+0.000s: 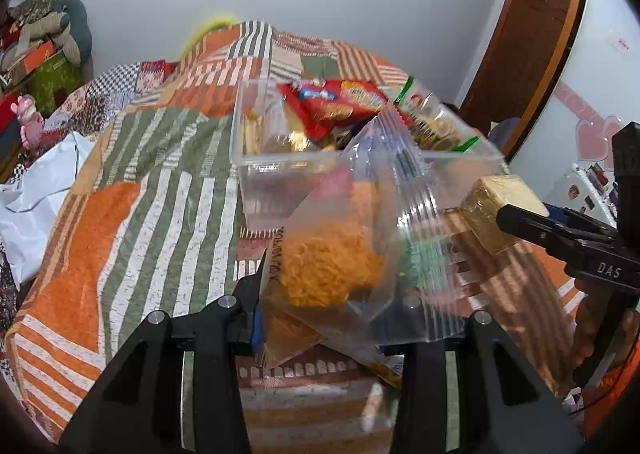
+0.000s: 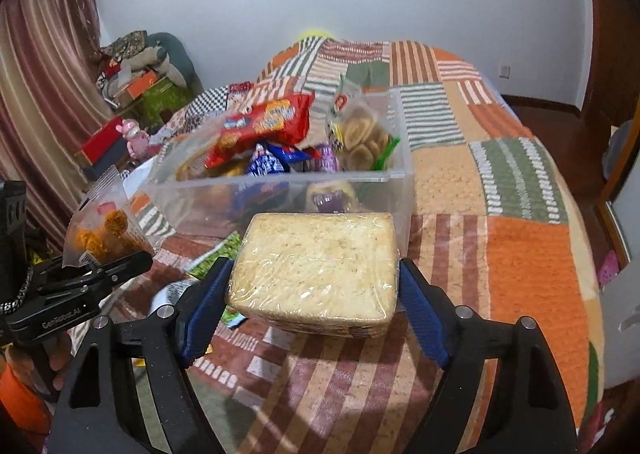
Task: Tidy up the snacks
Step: 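Grasp the orange-puff bag with the left gripper while the right grasps the bread square, then carry both items over the clear box and open both grippers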
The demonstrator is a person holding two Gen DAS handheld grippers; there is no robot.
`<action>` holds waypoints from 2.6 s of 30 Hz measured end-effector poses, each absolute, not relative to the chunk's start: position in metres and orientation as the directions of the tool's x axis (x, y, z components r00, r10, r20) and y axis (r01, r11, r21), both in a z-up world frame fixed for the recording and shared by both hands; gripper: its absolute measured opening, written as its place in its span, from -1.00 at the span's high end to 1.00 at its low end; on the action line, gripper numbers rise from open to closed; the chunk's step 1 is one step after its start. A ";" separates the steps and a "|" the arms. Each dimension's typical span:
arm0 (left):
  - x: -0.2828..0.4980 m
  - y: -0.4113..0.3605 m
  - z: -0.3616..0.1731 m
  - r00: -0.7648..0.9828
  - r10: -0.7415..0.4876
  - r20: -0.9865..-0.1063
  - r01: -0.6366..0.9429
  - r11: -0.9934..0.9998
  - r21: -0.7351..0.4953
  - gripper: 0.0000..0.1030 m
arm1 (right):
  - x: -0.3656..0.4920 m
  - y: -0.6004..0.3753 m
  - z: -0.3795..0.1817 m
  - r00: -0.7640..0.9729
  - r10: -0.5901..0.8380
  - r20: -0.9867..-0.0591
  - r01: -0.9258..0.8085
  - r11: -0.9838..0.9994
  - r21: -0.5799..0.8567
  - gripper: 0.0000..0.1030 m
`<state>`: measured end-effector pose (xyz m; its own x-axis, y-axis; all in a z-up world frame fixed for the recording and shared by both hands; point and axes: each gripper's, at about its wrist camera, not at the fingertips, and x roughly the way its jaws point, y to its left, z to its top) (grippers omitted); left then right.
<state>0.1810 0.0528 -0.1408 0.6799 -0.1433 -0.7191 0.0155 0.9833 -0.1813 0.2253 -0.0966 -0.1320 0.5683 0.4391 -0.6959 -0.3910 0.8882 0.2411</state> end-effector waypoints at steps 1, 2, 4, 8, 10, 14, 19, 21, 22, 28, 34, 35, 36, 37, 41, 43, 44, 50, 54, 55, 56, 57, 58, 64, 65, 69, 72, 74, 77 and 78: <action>0.178 0.052 -0.137 0.686 -0.145 -0.713 0.019 0.983 -0.182 0.22 | 0.225 -0.097 -0.130 0.573 0.441 -0.691 -0.393 0.888 0.241 -0.54; 0.177 0.052 -0.133 0.692 -0.145 -0.707 0.021 0.983 -0.181 0.22 | 0.224 -0.097 -0.126 0.579 0.444 -0.684 -0.395 0.887 0.241 -0.54; 0.176 0.052 -0.125 0.704 -0.145 -0.695 0.026 0.983 -0.179 0.22 | 0.223 -0.096 -0.122 0.588 0.446 -0.675 -0.398 0.886 0.239 -0.54; 0.171 0.050 -0.111 0.736 -0.129 -0.664 0.028 0.987 -0.161 0.22 | 0.218 -0.096 -0.113 0.612 0.449 -0.651 -0.407 0.885 0.227 -0.54; 0.173 0.051 -0.104 0.747 -0.132 -0.652 0.026 0.985 -0.170 0.22 | 0.217 -0.095 -0.107 0.622 0.453 -0.639 -0.413 0.883 0.223 -0.54; 0.179 0.052 -0.092 0.767 -0.133 -0.628 0.026 0.984 -0.176 0.22 | 0.219 -0.090 -0.098 0.647 0.454 -0.613 -0.420 0.883 0.212 -0.54; 0.191 0.050 -0.077 0.791 -0.138 -0.596 0.037 0.983 -0.179 0.22 | 0.225 -0.085 -0.092 0.663 0.463 -0.588 -0.425 0.879 0.214 -0.54; 0.196 0.049 -0.073 0.798 -0.139 -0.587 0.043 0.984 -0.175 0.22 | 0.229 -0.083 -0.091 0.666 0.470 -0.579 -0.426 0.877 0.221 -0.54; 0.200 0.048 -0.072 0.801 -0.138 -0.582 0.045 0.984 -0.172 0.22 | 0.230 -0.083 -0.091 0.668 0.471 -0.576 -0.426 0.877 0.224 -0.54; 0.222 0.043 -0.074 0.809 -0.121 -0.575 0.041 0.988 -0.150 0.22 | 0.242 -0.078 -0.091 0.679 0.472 -0.562 -0.425 0.877 0.224 -0.54; 0.252 0.042 -0.081 0.810 -0.095 -0.579 0.018 0.990 -0.138 0.22 | 0.258 -0.075 -0.094 0.681 0.471 -0.560 -0.411 0.879 0.240 -0.54; 0.255 0.043 -0.082 0.809 -0.096 -0.580 0.016 0.990 -0.142 0.22 | 0.262 -0.073 -0.096 0.680 0.470 -0.563 -0.410 0.880 0.240 -0.54; 0.260 0.043 -0.083 0.808 -0.093 -0.582 0.011 0.990 -0.143 0.22 | 0.264 -0.072 -0.097 0.678 0.470 -0.566 -0.411 0.880 0.239 -0.54; 0.265 0.043 -0.084 0.809 -0.086 -0.582 0.006 0.990 -0.138 0.22 | 0.267 -0.071 -0.099 0.676 0.469 -0.568 -0.410 0.880 0.238 -0.54; 0.276 0.041 -0.088 0.810 -0.062 -0.583 -0.005 0.994 -0.112 0.22 | 0.275 -0.069 -0.102 0.674 0.458 -0.580 -0.406 0.885 0.227 -0.54; 0.281 0.040 -0.091 0.811 -0.052 -0.583 -0.007 0.995 -0.099 0.22 | 0.279 -0.069 -0.105 0.670 0.456 -0.586 -0.402 0.886 0.229 -0.54; 0.283 0.039 -0.093 0.811 -0.045 -0.583 -0.009 0.996 -0.088 0.22 | 0.281 -0.069 -0.106 0.666 0.456 -0.590 -0.401 0.886 0.232 -0.54; 0.296 0.032 -0.110 0.781 -0.041 -0.623 -0.004 0.998 -0.070 0.07 | 0.289 -0.066 -0.114 0.649 0.457 -0.609 -0.406 0.884 0.231 -0.55; 0.299 0.033 -0.116 0.761 -0.078 -0.645 0.011 0.994 -0.107 -0.37 | 0.292 -0.064 -0.117 0.636 0.449 -0.628 -0.397 0.888 0.232 -0.58; 0.298 0.033 -0.117 0.757 -0.088 -0.648 0.016 0.993 -0.115 -0.38 | 0.293 -0.066 -0.116 0.633 0.451 -0.630 -0.393 0.887 0.240 -0.59; 0.298 0.034 -0.117 0.753 -0.098 -0.651 0.021 0.992 -0.125 -0.39 | 0.292 -0.068 -0.115 0.631 0.455 -0.628 -0.389 0.886 0.251 -0.62; 0.297 0.036 -0.117 0.748 -0.108 -0.655 0.022 0.990 -0.138 -0.40 | 0.293 -0.070 -0.114 0.631 0.457 -0.627 -0.386 0.886 0.257 -0.63; 0.296 0.036 -0.117 0.745 -0.114 -0.657 0.022 0.989 -0.147 -0.40 | 0.292 -0.072 -0.113 0.631 0.459 -0.625 -0.383 0.886 0.263 -0.63; 0.280 0.040 -0.111 0.734 -0.145 -0.664 0.028 0.983 -0.184 -0.42 | 0.284 -0.078 -0.107 0.632 0.466 -0.619 -0.389 0.882 0.267 -0.63; 0.276 0.040 -0.110 0.732 -0.146 -0.665 0.029 0.983 -0.184 -0.42 | 0.281 -0.078 -0.105 0.633 0.467 -0.618 -0.392 0.881 0.264 -0.63; 0.257 0.040 -0.103 0.739 -0.139 -0.659 0.031 0.984 -0.174 -0.51 | 0.270 -0.081 -0.100 0.637 0.467 -0.613 -0.405 0.880 0.249 -0.63; 0.243 0.041 -0.099 0.741 -0.151 -0.654 0.035 0.982 -0.187 -0.62 | 0.262 -0.086 -0.097 0.640 0.465 -0.612 -0.411 0.880 0.238 -0.63; 0.235 0.041 -0.099 0.734 -0.152 -0.661 0.036 0.982 -0.186 -0.64 | 0.256 -0.089 -0.096 0.642 0.465 -0.609 -0.414 0.879 0.235 -0.63; 0.223 0.039 -0.104 0.717 -0.145 -0.682 0.035 0.984 -0.172 -0.65 | 0.246 -0.096 -0.094 0.647 0.468 -0.602 -0.417 0.878 0.235 -0.64; 0.219 0.038 -0.106 0.710 -0.142 -0.690 0.034 0.985 -0.168 -0.65 | 0.243 -0.096 -0.094 0.644 0.469 -0.604 -0.419 0.877 0.234 -0.64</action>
<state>0.2186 0.0377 -0.1065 0.7095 -0.1423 -0.6902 0.0344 0.9852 -0.1678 0.2427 -0.0963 -0.0940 0.6444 0.4692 -0.6038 -0.4193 0.8772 0.2341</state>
